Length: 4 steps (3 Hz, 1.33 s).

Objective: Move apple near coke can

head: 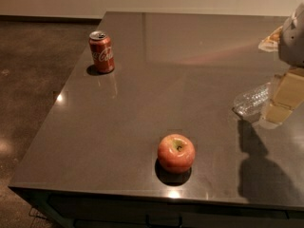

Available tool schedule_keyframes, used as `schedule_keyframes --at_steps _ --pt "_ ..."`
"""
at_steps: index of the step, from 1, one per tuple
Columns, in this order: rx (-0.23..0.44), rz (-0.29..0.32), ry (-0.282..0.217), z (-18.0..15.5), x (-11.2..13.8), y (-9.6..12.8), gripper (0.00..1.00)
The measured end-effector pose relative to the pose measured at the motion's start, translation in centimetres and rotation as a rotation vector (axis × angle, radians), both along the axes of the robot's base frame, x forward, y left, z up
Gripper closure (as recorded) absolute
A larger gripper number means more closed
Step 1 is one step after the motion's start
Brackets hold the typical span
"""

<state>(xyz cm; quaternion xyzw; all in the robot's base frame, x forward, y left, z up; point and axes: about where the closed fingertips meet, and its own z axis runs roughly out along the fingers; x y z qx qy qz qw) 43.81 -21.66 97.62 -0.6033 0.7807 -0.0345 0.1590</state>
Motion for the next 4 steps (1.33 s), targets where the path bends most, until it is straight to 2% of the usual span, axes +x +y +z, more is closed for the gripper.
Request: schedule_keyframes --at_steps 1,2,4 --pt "0.000 0.000 0.000 0.0 0.0 0.0 0.00" --pt "0.019 0.042 0.002 -0.6 -0.3 1.1 0.00" --pt "0.085 0.184 0.012 -3.6 -2.9 4.7 0.00"
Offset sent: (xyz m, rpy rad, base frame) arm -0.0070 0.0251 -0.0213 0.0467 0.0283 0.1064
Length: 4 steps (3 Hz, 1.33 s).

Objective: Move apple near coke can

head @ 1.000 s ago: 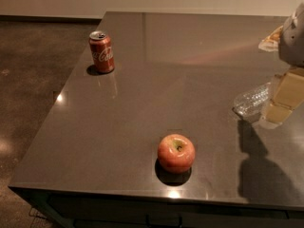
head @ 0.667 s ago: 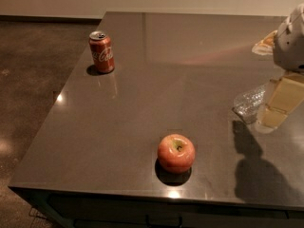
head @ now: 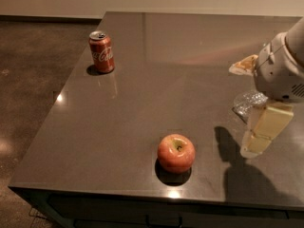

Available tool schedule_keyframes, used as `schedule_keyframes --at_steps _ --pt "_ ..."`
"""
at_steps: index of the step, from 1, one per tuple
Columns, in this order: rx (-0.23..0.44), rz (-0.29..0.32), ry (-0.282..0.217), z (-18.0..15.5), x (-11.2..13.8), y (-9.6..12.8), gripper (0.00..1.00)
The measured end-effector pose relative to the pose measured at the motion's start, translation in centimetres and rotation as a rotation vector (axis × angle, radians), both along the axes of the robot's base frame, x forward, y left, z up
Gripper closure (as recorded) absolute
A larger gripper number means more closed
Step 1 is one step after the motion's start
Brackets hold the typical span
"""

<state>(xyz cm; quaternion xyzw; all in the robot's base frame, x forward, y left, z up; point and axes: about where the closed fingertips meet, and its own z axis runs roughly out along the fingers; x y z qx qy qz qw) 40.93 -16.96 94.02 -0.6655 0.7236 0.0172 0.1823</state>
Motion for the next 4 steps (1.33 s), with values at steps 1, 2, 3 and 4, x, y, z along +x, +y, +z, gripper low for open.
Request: schedule_keyframes --at_steps 1,2,3,4 --pt "0.030 0.058 0.004 -1.6 -1.4 1.7 0.00" --pt "0.057 0.111 0.033 -3.7 -2.5 3.6 0.00" --pt "0.071 0.141 0.076 -5.1 -3.5 5.7 0.00" --pt "0.104 0.153 0.101 -6.1 -4.3 7.5 0.00"
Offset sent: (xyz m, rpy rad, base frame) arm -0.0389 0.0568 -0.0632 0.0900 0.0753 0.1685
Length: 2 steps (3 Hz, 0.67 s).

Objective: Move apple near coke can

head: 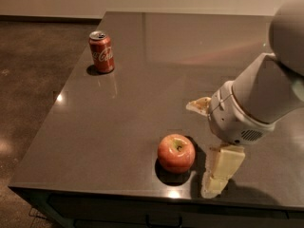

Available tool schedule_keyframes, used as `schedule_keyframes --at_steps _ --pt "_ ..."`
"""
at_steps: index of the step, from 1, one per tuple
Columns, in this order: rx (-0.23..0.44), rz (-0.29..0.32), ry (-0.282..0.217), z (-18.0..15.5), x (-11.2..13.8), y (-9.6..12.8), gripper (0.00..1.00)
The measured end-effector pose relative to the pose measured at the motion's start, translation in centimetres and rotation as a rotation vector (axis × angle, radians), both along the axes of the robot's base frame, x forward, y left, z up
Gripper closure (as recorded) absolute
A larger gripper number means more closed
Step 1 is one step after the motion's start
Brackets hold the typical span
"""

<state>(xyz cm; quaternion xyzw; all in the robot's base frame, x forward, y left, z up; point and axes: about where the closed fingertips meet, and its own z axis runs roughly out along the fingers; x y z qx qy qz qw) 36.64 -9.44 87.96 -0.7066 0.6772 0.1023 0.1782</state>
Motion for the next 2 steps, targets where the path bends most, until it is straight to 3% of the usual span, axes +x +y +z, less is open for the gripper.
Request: schedule_keyframes --at_steps 2 --pt "0.094 -0.015 -0.013 -1.7 -0.7 2.8 0.00"
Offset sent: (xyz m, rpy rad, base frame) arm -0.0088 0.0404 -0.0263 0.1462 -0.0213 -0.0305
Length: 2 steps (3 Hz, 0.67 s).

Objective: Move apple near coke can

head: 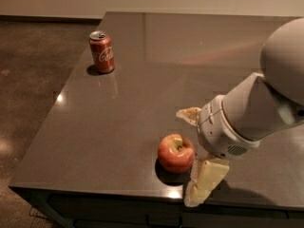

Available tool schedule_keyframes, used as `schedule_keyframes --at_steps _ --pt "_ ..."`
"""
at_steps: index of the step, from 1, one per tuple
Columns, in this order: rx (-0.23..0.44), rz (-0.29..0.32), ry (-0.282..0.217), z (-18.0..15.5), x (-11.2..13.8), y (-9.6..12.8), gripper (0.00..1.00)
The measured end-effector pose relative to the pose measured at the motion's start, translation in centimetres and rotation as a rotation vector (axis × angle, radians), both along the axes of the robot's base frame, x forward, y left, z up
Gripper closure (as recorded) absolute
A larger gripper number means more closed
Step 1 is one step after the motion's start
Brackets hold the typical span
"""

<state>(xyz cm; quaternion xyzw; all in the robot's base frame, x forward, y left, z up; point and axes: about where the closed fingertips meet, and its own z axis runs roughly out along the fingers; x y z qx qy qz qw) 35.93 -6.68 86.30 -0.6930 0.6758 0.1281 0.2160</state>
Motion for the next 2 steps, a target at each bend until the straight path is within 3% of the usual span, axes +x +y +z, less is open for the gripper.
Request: schedule_keyframes --at_steps 1,2 --pt "0.018 -0.009 0.001 -0.54 -0.02 0.87 0.00" --pt "0.020 -0.022 -0.001 -0.94 0.22 1.32 0.19"
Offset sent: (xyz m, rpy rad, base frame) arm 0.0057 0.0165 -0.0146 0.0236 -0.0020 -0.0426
